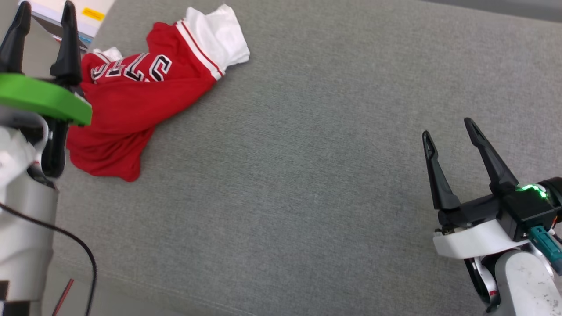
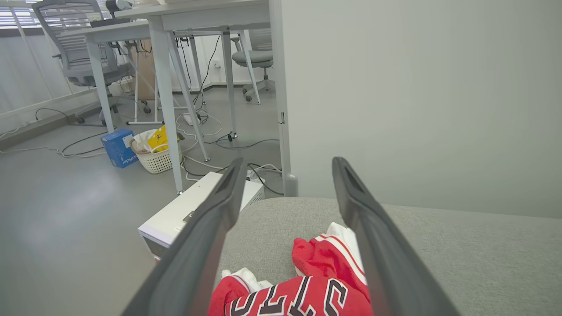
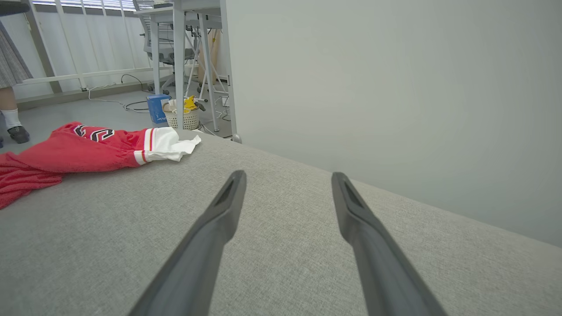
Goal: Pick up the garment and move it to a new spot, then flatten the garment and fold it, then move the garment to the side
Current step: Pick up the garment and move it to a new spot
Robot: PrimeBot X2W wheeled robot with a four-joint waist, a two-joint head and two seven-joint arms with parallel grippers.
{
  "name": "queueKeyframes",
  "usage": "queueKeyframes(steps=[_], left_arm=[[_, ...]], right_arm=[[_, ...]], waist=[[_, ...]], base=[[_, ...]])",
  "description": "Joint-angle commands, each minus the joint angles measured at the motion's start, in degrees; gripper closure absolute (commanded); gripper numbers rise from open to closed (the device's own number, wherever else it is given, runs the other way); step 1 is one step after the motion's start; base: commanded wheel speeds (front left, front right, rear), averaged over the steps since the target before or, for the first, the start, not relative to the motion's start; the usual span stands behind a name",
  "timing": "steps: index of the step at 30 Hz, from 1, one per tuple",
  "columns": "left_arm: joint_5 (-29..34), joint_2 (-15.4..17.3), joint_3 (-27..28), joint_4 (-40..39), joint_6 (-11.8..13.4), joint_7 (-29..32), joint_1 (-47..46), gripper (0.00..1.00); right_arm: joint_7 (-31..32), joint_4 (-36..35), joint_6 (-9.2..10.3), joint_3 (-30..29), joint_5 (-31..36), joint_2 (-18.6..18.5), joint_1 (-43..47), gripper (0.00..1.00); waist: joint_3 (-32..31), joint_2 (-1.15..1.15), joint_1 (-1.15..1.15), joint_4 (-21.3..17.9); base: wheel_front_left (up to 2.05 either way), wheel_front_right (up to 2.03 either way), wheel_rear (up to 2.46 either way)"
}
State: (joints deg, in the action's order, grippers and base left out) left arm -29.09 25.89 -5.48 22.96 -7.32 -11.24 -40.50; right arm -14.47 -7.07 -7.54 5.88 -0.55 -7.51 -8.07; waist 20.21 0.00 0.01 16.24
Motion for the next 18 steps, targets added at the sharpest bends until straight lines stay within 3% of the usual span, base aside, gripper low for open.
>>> queueKeyframes(steps=[1, 8, 13, 18], left_arm=[[-2.7, 1.5, -2.5, 1.2, -0.2, 2.2, -3.0, 0.00], [-14.2, 7.2, -16.2, 5.2, -0.2, 17.7, -10.9, 0.00], [-19.1, 11.2, -27.3, 5.2, -0.2, 28.6, -15.3, 0.00], [-22.8, 12.8, -33.6, 7.8, -0.2, 37.1, -18.1, 0.00]], right_arm=[[-0.5, -0.6, 0.05, 0.1, 0.6, -0.4, -1.4, 0.00], [-0.5, -1.5, 0.05, -0.2, 0.9, -1.7, -2.3, 0.00], [-0.5, -1.8, 0.05, -0.4, 0.7, -2.1, -2.7, 0.00], [-0.5, -2.0, 0.05, 0.3, 0.4, -2.1, -3.2, 0.00]], waist=[[3.2, 0.00, -0.01, -2.6], [6.0, 0.00, -0.01, -3.6], [7.8, 0.00, -0.01, -4.3], [9.6, 0.00, -0.01, -5.1]], base=[[0.00, 0.00, 0.00], [0.00, 0.00, 0.00], [0.00, 0.00, 0.00], [0.00, 0.00, 0.00]])
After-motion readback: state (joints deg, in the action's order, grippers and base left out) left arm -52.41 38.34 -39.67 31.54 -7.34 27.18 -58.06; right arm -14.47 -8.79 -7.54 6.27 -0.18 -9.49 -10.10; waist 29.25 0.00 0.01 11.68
